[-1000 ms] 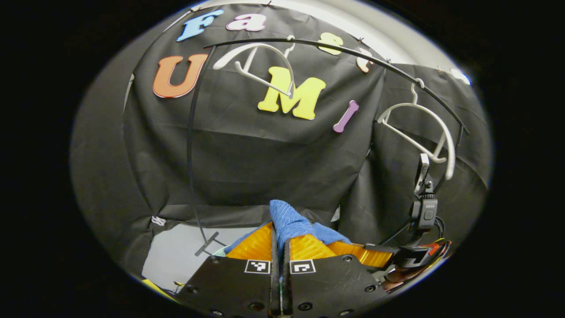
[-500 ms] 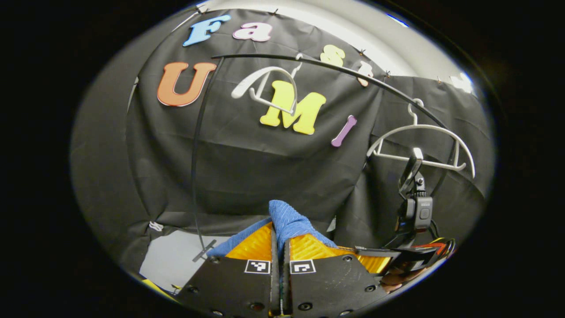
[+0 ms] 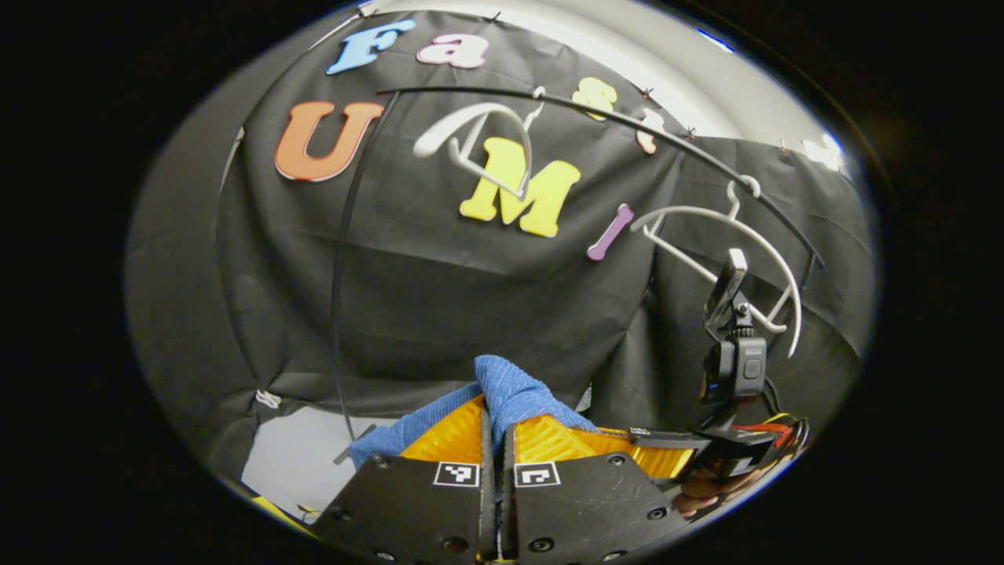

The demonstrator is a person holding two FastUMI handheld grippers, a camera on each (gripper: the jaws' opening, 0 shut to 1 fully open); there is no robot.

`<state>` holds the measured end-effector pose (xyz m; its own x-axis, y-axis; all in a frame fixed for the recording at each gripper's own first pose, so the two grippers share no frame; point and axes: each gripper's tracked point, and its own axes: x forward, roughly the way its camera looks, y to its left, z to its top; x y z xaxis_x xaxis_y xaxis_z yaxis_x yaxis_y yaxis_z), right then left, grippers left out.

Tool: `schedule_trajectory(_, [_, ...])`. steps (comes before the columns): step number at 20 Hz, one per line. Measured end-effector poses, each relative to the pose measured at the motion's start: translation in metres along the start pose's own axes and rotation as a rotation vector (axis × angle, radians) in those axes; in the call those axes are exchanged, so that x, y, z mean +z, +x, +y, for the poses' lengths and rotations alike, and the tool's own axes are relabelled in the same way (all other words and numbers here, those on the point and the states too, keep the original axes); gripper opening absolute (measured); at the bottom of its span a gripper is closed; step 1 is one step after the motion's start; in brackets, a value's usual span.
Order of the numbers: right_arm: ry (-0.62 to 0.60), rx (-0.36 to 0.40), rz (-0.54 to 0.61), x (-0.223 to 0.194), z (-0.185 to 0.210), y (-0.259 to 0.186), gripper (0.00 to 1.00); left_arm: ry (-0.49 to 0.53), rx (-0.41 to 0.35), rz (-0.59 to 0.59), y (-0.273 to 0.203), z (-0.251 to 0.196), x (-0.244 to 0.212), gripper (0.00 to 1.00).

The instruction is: Grasp the clothes on the hanger with both hands and then place them into the laundry hamper below.

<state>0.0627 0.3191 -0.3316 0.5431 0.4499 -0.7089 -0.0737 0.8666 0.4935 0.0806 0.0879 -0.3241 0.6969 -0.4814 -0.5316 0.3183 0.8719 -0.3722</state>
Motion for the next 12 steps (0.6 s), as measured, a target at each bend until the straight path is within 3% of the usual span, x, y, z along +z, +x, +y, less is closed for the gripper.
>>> schedule_trajectory(3, [-0.064, -0.105, 0.07, -0.016, -0.032, 0.025, 0.07, 0.003, 0.025, 0.083, 0.025, 0.012, -0.031, 0.03])
schedule_trajectory(4, [-0.085, -0.143, 0.101, -0.023, -0.044, 0.032, 0.07, 0.009, 0.034, 0.116, 0.032, 0.014, -0.042, 0.08])
schedule_trajectory(5, [-0.108, -0.17, 0.129, -0.029, -0.054, 0.041, 0.07, 0.016, 0.044, 0.151, 0.037, 0.017, -0.054, 0.03])
schedule_trajectory(6, [-0.128, -0.211, 0.164, -0.035, -0.065, 0.046, 0.08, 0.022, 0.058, 0.186, 0.041, 0.022, -0.066, 0.09])
schedule_trajectory(7, [-0.147, -0.239, 0.193, -0.045, -0.075, 0.051, 0.07, 0.029, 0.073, 0.225, 0.045, 0.025, -0.081, 0.05])
schedule_trajectory(11, [-0.223, -0.355, 0.333, -0.082, -0.119, 0.06, 0.19, 0.029, 0.147, 0.406, 0.048, 0.038, -0.126, 0.11])
schedule_trajectory(12, [-0.247, -0.388, 0.349, -0.083, -0.13, 0.062, 0.25, 0.016, 0.168, 0.445, 0.045, 0.042, -0.134, 0.17])
